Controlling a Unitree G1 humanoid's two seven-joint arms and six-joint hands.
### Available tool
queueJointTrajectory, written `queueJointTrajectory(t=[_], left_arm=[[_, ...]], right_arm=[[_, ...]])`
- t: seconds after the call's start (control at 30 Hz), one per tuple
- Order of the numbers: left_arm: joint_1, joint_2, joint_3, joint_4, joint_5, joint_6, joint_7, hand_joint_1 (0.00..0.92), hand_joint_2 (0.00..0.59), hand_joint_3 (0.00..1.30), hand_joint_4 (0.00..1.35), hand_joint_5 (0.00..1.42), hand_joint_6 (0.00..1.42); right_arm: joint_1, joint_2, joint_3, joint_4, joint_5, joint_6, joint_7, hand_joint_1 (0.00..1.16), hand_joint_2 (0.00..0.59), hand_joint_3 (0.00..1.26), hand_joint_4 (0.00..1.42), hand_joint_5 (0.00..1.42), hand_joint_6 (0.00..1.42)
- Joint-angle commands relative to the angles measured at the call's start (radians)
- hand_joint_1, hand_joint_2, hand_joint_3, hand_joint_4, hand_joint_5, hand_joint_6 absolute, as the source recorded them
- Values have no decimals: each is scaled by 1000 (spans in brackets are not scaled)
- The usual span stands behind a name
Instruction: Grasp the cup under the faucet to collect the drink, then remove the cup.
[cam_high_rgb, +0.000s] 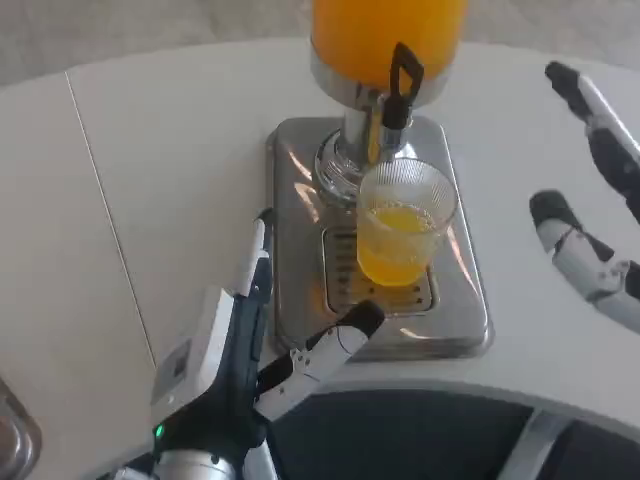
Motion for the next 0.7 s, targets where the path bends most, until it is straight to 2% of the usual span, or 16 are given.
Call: queueJointTrajectory(t=[0.03, 0.23, 0.37, 0.5, 0.7], left_arm=[[-29, 3, 4, 39, -17, 3, 15, 43, 43, 0, 0, 129, 251], [-73, -18, -4, 89, -24, 4, 54, 55, 33, 0, 0, 129, 263], [-110, -34, -15, 123, -32, 10, 75, 59, 32, 0, 0, 135, 265], [-144, -54, -19, 161, -40, 18, 91, 62, 33, 0, 0, 138, 260], [-185, -88, -38, 222, -36, 26, 138, 72, 33, 0, 0, 140, 256]], right_arm=[[105, -61, 2, -32, -141, 25, 24, 560, 471, 0, 0, 0, 0], [190, -72, 41, -80, -310, 37, 30, 577, 434, 0, 0, 0, 0], [196, -68, 81, -111, -411, 77, 56, 584, 431, 0, 0, 0, 0], [177, -65, 123, -128, -473, 127, 106, 587, 431, 0, 0, 0, 0], [117, -44, 205, -160, -527, 205, 186, 591, 431, 0, 0, 0, 0]])
